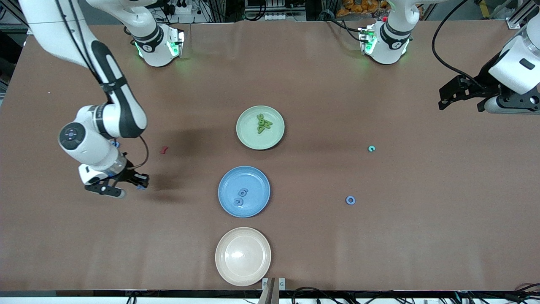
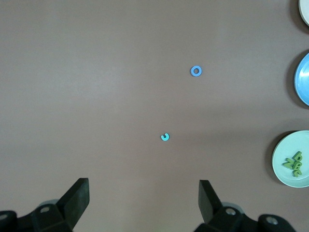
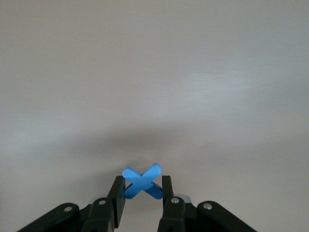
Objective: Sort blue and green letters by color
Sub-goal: 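Carry the blue x onto the blue plate and release it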
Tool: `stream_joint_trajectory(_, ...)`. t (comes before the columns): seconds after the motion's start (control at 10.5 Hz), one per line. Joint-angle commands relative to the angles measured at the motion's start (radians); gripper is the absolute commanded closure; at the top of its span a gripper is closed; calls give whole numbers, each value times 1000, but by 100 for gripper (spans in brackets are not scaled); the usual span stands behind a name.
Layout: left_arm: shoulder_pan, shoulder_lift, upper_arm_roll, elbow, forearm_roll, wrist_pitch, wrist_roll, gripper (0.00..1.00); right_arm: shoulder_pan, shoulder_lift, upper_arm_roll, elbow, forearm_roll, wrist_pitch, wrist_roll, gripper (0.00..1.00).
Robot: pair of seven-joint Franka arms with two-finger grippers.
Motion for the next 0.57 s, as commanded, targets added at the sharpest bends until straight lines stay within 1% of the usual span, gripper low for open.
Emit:
stream_joint_trajectory(0.0, 15, 11, 0, 5, 6, 1, 23, 0, 154, 50, -8, 100, 105, -16, 56, 82)
stream_joint_trajectory(0.1, 15, 11, 1, 3, 6, 1, 24, 0, 202, 67, -22, 129, 112, -15, 57, 82)
stream_joint_trajectory(0.29, 15, 11, 3, 3, 6, 1, 24, 0, 311, 132, -45, 210, 188, -6, 59, 82)
stream_joint_trajectory(0.38, 13, 11, 3, 5, 6, 1, 24, 0, 358, 181, -45, 276, 226, -4, 60, 82)
stream_joint_trajectory(0.48, 13, 13, 3, 3, 6, 3, 24, 0, 409, 230, -63, 342, 254, -3, 67, 82)
